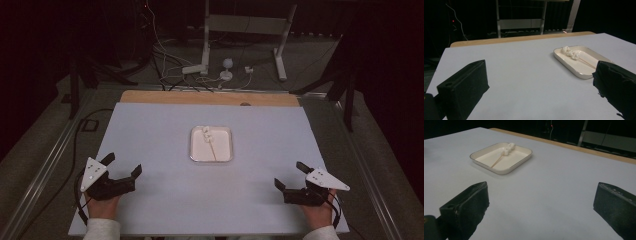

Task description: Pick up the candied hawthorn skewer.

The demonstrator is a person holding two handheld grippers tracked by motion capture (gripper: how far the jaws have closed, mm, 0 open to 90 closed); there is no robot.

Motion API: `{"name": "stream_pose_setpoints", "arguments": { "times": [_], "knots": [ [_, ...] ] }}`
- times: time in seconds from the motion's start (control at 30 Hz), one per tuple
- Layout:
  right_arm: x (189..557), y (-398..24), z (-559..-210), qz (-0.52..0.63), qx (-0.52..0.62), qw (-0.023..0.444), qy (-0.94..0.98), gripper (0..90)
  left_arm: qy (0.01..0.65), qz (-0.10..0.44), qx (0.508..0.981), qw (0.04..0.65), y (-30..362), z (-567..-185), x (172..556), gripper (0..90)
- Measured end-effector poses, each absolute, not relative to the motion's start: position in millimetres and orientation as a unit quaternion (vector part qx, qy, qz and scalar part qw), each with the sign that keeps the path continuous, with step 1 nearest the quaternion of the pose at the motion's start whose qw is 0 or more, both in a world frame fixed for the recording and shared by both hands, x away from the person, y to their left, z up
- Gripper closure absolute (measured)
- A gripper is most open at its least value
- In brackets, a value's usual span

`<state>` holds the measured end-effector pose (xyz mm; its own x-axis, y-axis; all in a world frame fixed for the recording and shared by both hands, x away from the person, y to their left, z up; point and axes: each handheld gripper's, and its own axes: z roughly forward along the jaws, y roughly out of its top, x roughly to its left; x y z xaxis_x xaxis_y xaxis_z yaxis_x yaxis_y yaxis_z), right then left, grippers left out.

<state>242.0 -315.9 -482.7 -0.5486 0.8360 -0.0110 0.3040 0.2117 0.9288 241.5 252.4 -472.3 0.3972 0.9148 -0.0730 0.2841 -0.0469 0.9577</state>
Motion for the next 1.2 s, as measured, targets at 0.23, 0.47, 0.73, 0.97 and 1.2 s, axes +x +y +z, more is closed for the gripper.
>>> {"name": "stream_pose_setpoints", "arguments": {
  "times": [0.23,0.47,0.73,0.97,1.2],
  "knots": [
    [241.6,-314.0,-485.2,0.483,0.395,0.279,0.730,0.2,0.458,0.304,0.650,0.525,252.4,-471.7,239.0,0.6],
    [241.5,-317.4,-484.8,0.481,0.407,0.283,0.723,0.1,0.460,0.302,0.648,0.526,252.4,-467.6,240.8,0.6],
    [239.4,-320.4,-482.6,0.480,0.424,0.288,0.712,0.0,0.460,0.286,0.654,0.527,247.7,-452.8,247.9,0.6],
    [238.9,-318.5,-483.0,0.477,0.424,0.289,0.713,0.0,0.455,0.279,0.662,0.527,241.2,-445.1,258.1,0.5],
    [239.0,-318.1,-483.5,0.475,0.424,0.291,0.714,0.0,0.446,0.273,0.671,0.526,231.4,-438.4,270.0,0.5]
  ]
}}
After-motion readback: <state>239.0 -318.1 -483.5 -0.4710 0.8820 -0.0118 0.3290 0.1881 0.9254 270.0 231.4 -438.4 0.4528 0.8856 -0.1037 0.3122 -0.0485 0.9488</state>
